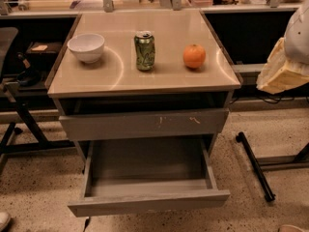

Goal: Close middle drawer

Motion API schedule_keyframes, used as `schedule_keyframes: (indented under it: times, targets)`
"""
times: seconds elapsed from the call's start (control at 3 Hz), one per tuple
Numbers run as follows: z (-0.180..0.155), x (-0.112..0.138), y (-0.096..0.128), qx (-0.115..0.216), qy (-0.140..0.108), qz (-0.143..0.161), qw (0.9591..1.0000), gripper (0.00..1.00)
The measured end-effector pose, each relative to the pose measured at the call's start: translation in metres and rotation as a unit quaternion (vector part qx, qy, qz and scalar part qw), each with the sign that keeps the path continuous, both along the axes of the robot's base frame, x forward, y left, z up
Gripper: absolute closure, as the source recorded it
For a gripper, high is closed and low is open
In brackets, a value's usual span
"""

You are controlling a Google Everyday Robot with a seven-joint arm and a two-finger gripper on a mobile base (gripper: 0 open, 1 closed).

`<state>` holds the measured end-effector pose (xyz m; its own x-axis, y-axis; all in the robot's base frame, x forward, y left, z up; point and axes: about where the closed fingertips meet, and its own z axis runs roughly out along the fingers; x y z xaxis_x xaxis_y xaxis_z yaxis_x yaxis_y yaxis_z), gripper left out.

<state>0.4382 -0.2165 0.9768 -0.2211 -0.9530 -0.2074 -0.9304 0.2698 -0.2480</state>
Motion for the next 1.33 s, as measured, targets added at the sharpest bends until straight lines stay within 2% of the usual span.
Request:
schedule_keyframes:
  times: [0.33,0.67,1.0,1.33]
  targets:
    - [0.0,0.0,0.0,0.0,0.0,0.0,1.0,1.0]
    - [-0.027,-0.02,-0.003,0.002,0.022,-0.012,0.9997,1.0]
    - [-0.078,-0.06,-0.007,0.019,0.051,-0.038,0.9978,1.0]
    - [-0.141,-0.1,-0.009,0.037,0.095,-0.051,0.9935,1.0]
